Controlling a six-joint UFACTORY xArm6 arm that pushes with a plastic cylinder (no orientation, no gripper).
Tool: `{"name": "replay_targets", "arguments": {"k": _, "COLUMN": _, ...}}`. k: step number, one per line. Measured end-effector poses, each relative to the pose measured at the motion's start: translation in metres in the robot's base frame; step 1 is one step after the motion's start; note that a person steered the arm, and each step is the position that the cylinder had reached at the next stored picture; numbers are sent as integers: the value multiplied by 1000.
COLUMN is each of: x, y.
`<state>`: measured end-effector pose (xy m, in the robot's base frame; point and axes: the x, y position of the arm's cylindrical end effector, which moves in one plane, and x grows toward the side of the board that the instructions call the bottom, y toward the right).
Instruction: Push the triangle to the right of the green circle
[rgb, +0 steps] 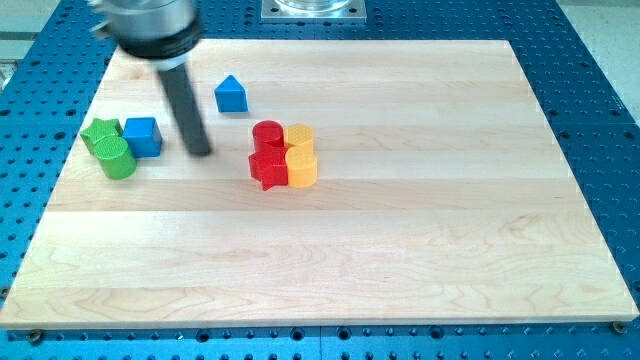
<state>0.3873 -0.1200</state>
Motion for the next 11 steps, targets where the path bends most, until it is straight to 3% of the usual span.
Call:
{"name": "replay_targets", "arguments": {"k": 1, "x": -55, "y": 19}}
{"name": "replay_targets", "arguments": {"k": 2, "x": -58, "y": 45}}
{"name": "replay_targets", "arguments": {"k": 3, "x": -103, "y": 54}}
{"name": "replay_targets", "arguments": {"k": 4, "x": -93, "y": -9}}
{"name": "replay_targets", "arguments": {"k": 5, "x": -45, "y": -34}}
{"name": "replay_targets", "arguments": {"k": 7, "x": -14, "y": 5}}
{"name": "replay_targets", "arguments": {"k": 8, "x": -5, "y": -35}}
{"name": "replay_targets", "arguments": {"k": 9, "x": 29, "y": -36}}
{"name": "replay_targets", "arguments": {"k": 10, "x": 47, "y": -15}}
{"name": "replay_targets", "arguments": {"k": 11, "x": 49, "y": -33}}
